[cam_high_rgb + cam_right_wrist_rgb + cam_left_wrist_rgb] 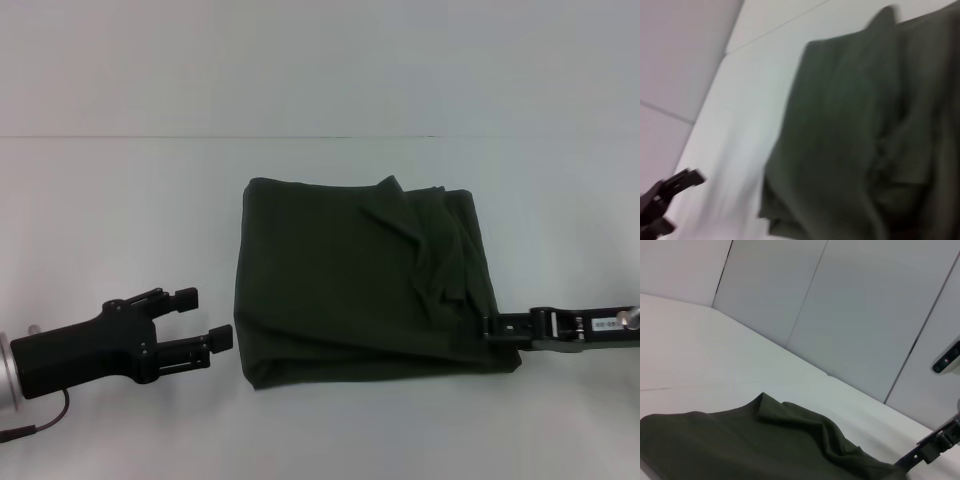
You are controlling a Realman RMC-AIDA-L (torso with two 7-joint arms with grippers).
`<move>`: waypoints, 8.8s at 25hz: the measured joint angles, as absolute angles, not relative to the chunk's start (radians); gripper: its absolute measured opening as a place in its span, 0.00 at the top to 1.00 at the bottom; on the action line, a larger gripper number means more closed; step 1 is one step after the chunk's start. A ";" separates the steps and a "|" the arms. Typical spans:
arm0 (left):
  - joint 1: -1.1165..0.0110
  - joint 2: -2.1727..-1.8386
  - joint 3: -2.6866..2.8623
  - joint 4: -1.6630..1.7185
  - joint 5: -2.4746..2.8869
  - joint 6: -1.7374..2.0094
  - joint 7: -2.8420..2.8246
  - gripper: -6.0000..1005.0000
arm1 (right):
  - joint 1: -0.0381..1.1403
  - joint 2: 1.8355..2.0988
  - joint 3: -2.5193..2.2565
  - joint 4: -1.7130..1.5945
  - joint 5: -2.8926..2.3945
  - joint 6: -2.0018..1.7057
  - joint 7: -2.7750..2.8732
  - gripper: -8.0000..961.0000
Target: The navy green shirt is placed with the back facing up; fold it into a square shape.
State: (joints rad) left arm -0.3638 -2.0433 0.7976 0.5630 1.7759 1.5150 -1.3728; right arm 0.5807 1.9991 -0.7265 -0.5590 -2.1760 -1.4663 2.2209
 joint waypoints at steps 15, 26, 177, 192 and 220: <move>-0.367 -2.049 0.798 0.566 1.776 1.509 -1.377 0.10 | 0.578 1.983 -0.531 -0.607 -2.135 -1.625 2.106 0.05; -0.370 -2.052 0.791 0.567 1.780 1.509 -1.391 0.10 | 0.747 2.053 -0.756 -0.816 -2.159 -1.507 2.158 0.05; -0.373 -2.038 0.788 0.614 1.805 1.552 -1.516 0.10 | 0.884 2.096 -1.371 -0.862 -2.742 -1.201 3.008 0.05; -0.371 -2.039 0.788 0.614 1.804 1.553 -1.516 0.10 | 0.806 2.090 -1.293 -0.938 -2.780 -1.225 3.000 0.05; -0.362 -2.033 0.742 0.615 1.830 1.552 -1.515 0.10 | 0.445 2.067 -0.624 -0.778 -1.995 -1.650 1.590 0.05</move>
State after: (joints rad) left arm -0.3617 -2.0328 0.7421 0.6152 1.8295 1.5516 -1.5150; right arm 0.4447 2.0669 -0.6245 -0.7776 -1.9949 -1.6502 1.5904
